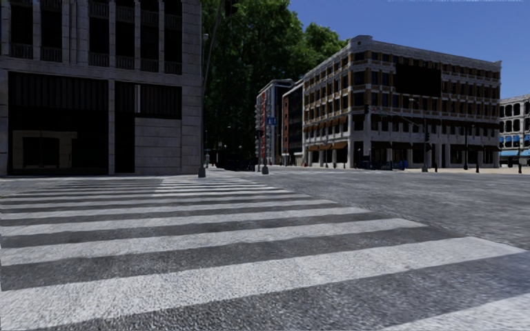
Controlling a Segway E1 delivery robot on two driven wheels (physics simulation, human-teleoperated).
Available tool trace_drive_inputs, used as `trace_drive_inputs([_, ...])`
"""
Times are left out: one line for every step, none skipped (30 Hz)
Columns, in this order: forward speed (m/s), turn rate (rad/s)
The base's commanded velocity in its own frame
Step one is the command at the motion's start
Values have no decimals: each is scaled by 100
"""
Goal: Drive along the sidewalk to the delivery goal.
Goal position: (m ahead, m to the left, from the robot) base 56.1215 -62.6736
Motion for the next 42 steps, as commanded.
trace_drive_inputs([200,0])
trace_drive_inputs([200,0])
trace_drive_inputs([200,0])
trace_drive_inputs([200,0])
trace_drive_inputs([200,0])
trace_drive_inputs([200,0])
trace_drive_inputs([200,0])
trace_drive_inputs([200,0])
trace_drive_inputs([200,0])
trace_drive_inputs([200,0])
trace_drive_inputs([200,0])
trace_drive_inputs([200,0])
trace_drive_inputs([200,0])
trace_drive_inputs([200,7])
trace_drive_inputs([200,14])
trace_drive_inputs([200,14])
trace_drive_inputs([200,23])
trace_drive_inputs([200,29])
trace_drive_inputs([200,29])
trace_drive_inputs([200,30])
trace_drive_inputs([200,31])
trace_drive_inputs([200,31])
trace_drive_inputs([200,31])
trace_drive_inputs([200,31])
trace_drive_inputs([200,31])
trace_drive_inputs([200,31])
trace_drive_inputs([200,31])
trace_drive_inputs([200,31])
trace_drive_inputs([200,32])
trace_drive_inputs([200,32])
trace_drive_inputs([200,32])
trace_drive_inputs([200,32])
trace_drive_inputs([200,32])
trace_drive_inputs([200,32])
trace_drive_inputs([200,32])
trace_drive_inputs([200,32])
trace_drive_inputs([200,33])
trace_drive_inputs([200,33])
trace_drive_inputs([200,34])
trace_drive_inputs([200,36])
trace_drive_inputs([200,36])
trace_drive_inputs([200,36])
